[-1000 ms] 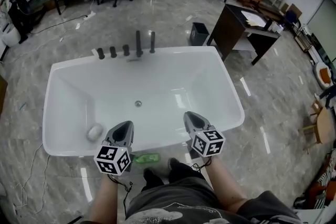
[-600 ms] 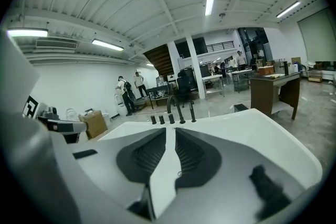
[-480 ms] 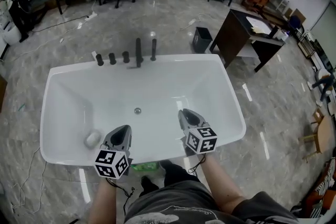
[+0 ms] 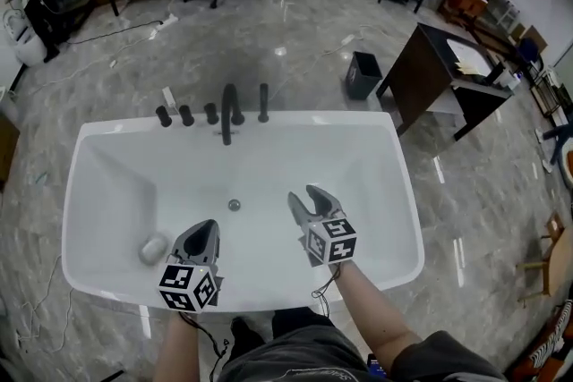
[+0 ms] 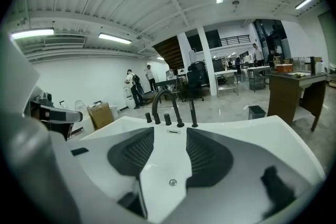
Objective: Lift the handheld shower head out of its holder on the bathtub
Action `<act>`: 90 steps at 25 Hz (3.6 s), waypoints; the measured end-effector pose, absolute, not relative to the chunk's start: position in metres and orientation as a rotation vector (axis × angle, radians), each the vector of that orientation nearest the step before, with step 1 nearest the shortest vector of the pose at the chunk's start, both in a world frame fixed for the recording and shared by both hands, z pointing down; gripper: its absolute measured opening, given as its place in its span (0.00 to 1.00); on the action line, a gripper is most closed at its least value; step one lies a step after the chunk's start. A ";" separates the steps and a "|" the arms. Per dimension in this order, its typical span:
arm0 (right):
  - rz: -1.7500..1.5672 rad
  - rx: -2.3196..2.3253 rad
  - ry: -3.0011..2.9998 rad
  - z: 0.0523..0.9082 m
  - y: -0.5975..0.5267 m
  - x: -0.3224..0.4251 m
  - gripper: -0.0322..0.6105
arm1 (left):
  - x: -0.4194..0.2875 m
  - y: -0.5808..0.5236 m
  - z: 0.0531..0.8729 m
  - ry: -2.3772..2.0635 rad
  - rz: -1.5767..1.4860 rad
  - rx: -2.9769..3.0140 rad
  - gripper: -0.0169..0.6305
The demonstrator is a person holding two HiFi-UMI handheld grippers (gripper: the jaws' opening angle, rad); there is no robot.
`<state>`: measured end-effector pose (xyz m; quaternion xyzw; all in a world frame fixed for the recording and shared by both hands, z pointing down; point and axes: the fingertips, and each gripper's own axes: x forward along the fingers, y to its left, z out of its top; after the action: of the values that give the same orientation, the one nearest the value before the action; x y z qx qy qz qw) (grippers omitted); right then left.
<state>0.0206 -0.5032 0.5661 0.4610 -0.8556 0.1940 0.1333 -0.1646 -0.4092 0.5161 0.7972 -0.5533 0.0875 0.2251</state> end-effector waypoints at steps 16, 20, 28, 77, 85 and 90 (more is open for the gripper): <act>0.496 1.296 -2.470 0.673 -0.730 -0.022 0.23 | -0.199 -0.564 0.589 -1.725 0.273 2.048 0.05; 0.482 1.302 -2.443 0.701 -0.770 -0.032 0.23 | -0.213 -0.586 0.612 -1.740 0.286 2.013 0.05; 0.496 1.302 -2.397 0.751 -0.832 -0.060 0.33 | -0.239 -0.619 0.646 -1.765 0.255 1.964 0.05; 0.188 1.373 -2.495 0.532 -0.710 -0.054 0.27 | -0.240 -0.475 0.530 -1.730 0.166 2.082 0.05; 0.151 1.421 -2.522 0.478 -0.590 -0.047 0.27 | -0.234 -0.386 0.500 -1.662 0.165 2.154 0.05; 0.157 1.449 -2.534 0.455 -0.507 -0.041 0.27 | -0.233 -0.328 0.491 -1.616 0.145 2.184 0.05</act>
<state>-0.0411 -0.5075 0.4551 0.4926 -0.8617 0.0534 0.1089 -0.2327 -0.3284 0.4911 0.7850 -0.5809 0.0521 0.2091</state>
